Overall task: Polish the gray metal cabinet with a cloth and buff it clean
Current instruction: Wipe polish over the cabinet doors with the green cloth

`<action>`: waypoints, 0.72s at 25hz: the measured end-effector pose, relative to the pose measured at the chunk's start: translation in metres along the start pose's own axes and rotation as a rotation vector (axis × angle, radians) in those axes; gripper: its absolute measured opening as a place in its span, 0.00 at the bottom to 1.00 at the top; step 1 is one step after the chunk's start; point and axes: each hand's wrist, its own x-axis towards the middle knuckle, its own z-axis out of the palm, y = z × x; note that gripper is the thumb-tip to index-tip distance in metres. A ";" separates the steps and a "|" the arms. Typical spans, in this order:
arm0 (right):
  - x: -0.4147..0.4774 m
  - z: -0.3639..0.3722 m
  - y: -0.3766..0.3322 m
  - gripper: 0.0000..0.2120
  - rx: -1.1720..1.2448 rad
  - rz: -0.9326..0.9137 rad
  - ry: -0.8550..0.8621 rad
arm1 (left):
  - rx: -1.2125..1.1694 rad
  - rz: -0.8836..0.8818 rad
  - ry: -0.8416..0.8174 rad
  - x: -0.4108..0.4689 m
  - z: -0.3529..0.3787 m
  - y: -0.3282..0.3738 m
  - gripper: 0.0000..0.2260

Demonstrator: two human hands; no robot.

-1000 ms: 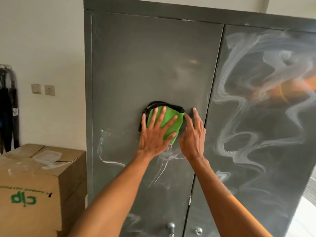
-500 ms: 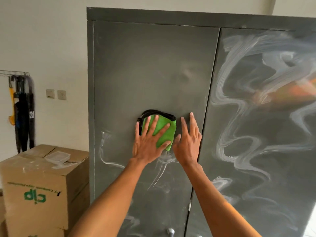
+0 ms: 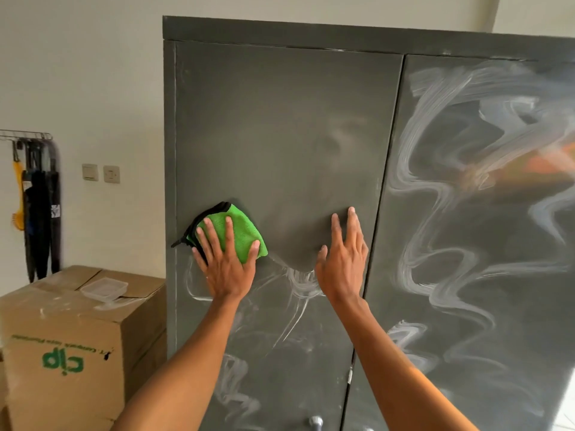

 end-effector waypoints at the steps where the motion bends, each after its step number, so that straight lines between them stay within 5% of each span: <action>1: -0.002 0.004 -0.011 0.34 -0.001 0.039 -0.007 | 0.029 0.036 -0.018 0.003 -0.004 -0.013 0.38; 7: -0.008 0.037 -0.077 0.37 -0.007 0.107 -0.008 | 0.170 0.265 -0.062 0.043 -0.035 -0.078 0.40; 18: -0.031 0.088 -0.138 0.31 -0.036 0.057 0.055 | 0.195 0.340 -0.133 -0.017 -0.007 -0.155 0.39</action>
